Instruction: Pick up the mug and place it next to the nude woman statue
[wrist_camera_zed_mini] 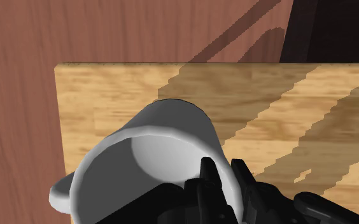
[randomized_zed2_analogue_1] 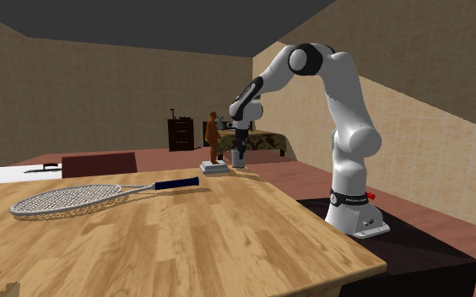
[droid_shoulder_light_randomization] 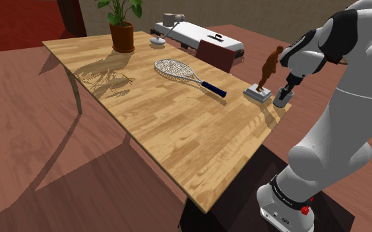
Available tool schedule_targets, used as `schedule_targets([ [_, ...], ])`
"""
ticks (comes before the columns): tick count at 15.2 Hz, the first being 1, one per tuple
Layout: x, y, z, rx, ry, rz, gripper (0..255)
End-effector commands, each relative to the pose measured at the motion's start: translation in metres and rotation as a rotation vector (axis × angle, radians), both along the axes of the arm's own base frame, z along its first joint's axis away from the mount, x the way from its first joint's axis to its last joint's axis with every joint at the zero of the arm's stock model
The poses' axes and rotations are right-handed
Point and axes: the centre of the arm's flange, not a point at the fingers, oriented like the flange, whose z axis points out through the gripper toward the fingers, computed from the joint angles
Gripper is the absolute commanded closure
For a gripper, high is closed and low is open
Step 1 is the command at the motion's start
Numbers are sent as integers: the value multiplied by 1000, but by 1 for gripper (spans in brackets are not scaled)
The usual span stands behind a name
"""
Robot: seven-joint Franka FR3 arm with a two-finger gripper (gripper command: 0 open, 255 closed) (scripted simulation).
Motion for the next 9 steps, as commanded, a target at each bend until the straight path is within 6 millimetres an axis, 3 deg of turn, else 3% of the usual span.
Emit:
schedule_targets([
  [1, 0, 0, 0, 0, 0, 0, 255],
  [5, 0, 0, 0, 0, 0, 0, 255],
  [6, 0, 0, 0, -1, 0, 0, 0],
  [9, 0, 0, 0, -1, 0, 0, 0],
])
